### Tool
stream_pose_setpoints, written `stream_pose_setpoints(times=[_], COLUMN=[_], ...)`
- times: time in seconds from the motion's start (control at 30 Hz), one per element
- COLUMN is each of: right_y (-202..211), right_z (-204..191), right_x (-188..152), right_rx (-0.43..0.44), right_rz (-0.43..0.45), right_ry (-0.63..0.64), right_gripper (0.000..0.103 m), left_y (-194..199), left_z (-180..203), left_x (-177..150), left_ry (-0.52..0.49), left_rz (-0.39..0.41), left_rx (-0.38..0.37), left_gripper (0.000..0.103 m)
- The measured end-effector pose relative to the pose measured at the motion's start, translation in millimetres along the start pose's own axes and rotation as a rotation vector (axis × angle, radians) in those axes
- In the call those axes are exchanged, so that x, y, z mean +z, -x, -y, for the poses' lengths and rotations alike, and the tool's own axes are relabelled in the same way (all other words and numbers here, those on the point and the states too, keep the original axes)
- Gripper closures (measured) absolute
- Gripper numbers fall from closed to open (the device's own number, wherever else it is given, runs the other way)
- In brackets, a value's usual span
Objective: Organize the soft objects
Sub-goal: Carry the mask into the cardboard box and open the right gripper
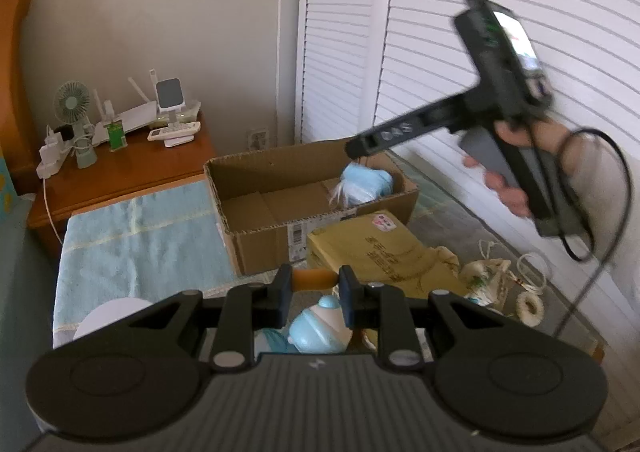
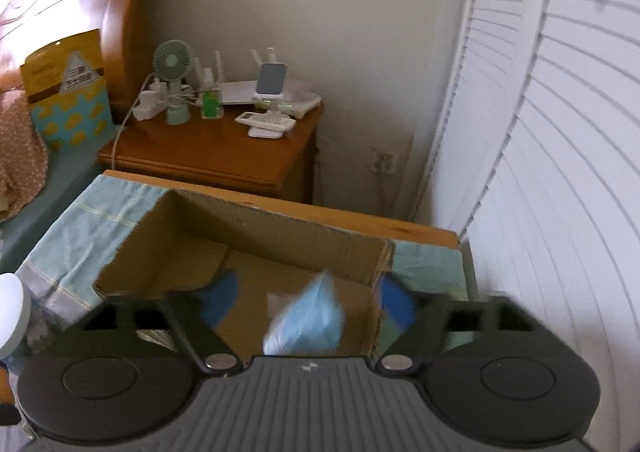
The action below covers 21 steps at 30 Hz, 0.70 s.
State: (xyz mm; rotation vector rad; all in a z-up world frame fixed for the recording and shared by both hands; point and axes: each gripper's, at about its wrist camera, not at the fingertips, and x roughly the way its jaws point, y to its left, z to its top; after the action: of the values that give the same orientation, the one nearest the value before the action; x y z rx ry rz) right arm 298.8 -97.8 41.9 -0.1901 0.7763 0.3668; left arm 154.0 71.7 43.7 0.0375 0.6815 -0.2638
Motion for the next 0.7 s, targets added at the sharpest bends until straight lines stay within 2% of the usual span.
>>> stream_pose_setpoints(times=[0.1, 0.3, 0.5, 0.7], right_y=[16, 54, 86, 109], right_z=[0, -16, -28, -30], right_x=[-13, -47, -79, -100], right_rx=[0.031, 0.003, 0.009, 0.022], right_rz=[0.021, 0.039, 0.049, 0.054], right_ry=[-0.031, -0.016, -0.03, -0.031], right_gripper=[0.0, 0.0, 0.0, 0.0], left_y=[-5, -19, -47, -85], left_z=[0, 0, -9, -23], left_x=[5, 19, 48, 80], left_ry=[-0.005, -0.017, -0.004, 0.012], left_rz=[-0.006, -0.018, -0.042, -0.053], left_rx=[0.006, 0.013, 0.018, 0.06], left_gripper=[0.08, 0.08, 0.08, 0.08])
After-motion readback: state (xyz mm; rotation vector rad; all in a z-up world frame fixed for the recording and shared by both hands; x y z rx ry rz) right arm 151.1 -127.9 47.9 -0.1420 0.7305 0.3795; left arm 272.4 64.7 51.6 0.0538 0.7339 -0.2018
